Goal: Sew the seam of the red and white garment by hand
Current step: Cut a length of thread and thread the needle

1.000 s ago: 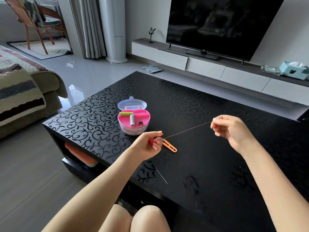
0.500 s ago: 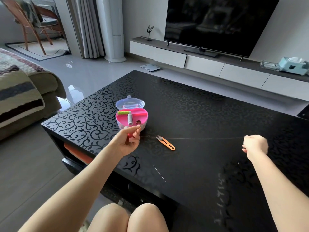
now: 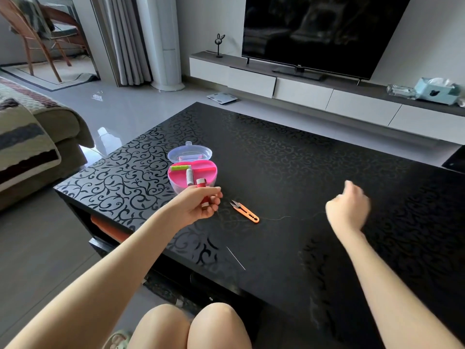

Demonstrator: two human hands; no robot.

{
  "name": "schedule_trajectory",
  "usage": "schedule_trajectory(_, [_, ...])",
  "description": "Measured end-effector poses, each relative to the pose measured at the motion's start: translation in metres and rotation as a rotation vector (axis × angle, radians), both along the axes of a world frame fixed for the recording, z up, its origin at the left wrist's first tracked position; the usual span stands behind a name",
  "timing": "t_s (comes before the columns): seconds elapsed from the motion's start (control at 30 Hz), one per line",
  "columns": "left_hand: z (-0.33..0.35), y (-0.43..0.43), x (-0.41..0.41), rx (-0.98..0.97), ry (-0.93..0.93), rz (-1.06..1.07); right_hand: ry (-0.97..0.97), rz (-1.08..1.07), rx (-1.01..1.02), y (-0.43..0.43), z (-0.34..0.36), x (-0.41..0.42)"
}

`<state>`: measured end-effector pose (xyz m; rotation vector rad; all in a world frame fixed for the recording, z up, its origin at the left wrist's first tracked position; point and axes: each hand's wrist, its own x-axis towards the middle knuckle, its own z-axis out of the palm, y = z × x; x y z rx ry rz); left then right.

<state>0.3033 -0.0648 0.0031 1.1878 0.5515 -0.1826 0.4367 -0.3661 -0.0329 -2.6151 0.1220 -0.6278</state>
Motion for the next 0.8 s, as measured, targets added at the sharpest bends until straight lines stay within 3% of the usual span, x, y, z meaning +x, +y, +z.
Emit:
schedule_trajectory(0.07, [0.003,-0.007,0.001,0.029,-0.01,-0.061,0.089,0.392,0.312,0.036,0.006,-0.024])
schedule_trajectory(0.13, [0.006,-0.015,0.001,0.028,-0.026,-0.108,0.4,0.71,0.679,0.075,0.018,-0.057])
schedule_trajectory(0.2, [0.009,-0.02,0.0,-0.021,-0.044,-0.115,0.65,0.88,0.79,0.105,0.025,-0.083])
schedule_trajectory(0.27, [0.011,-0.021,-0.002,-0.115,-0.064,-0.09,0.75,0.991,0.758,0.118,0.023,-0.095])
schedule_trajectory(0.37, [0.011,-0.014,-0.009,-0.276,-0.082,-0.038,0.738,1.057,0.683,0.118,0.022,-0.1])
schedule_trajectory(0.57, [-0.003,0.005,-0.017,-0.542,-0.119,0.046,0.622,1.0,0.627,0.103,0.026,-0.086])
schedule_trajectory(0.8, [-0.009,0.033,-0.022,-0.739,-0.198,0.132,0.437,0.771,0.254,0.084,0.034,-0.041])
